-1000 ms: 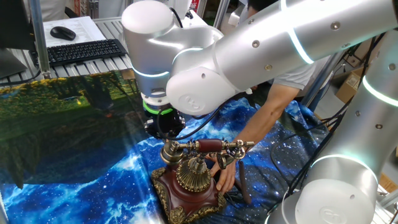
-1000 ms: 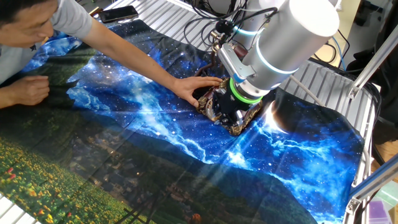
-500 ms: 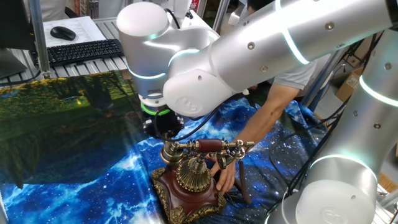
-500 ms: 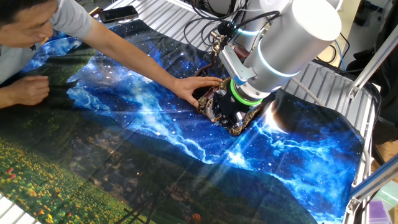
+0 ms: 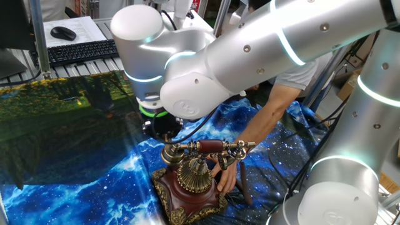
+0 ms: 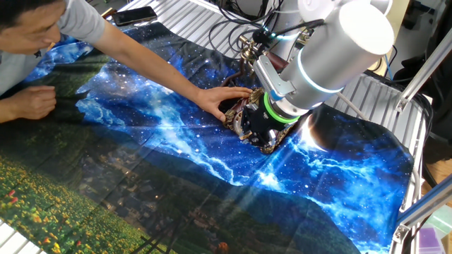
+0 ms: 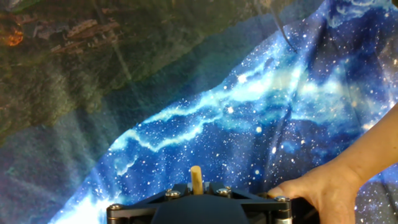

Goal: Dial a number on an old rotary phone

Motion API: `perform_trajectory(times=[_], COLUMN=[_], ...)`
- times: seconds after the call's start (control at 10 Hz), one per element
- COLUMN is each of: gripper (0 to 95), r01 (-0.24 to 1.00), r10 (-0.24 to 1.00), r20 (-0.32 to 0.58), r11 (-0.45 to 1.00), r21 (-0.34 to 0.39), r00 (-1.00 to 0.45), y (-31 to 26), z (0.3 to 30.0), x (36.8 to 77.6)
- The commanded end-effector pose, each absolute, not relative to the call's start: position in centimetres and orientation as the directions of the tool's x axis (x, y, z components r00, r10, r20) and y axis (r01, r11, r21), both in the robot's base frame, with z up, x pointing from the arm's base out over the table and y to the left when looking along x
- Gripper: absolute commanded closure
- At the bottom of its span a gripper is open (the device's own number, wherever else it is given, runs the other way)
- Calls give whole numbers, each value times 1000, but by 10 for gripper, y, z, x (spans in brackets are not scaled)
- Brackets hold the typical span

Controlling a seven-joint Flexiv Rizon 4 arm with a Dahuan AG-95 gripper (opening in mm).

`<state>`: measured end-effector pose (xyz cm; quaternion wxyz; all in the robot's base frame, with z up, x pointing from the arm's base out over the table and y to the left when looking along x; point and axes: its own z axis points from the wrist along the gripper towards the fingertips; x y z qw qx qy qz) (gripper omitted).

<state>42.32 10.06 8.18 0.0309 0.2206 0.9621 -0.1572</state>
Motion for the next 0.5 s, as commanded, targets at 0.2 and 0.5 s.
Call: perform_trajectory(times=[0.2,0.5], gripper=[950,950], r01=[436,436], r10=[414,410], r20=[-138,-150], r11=[851,846], r21=[-294,-307], r00=[-900,-900], y=[104,102], z=[79,75], x=[426,431])
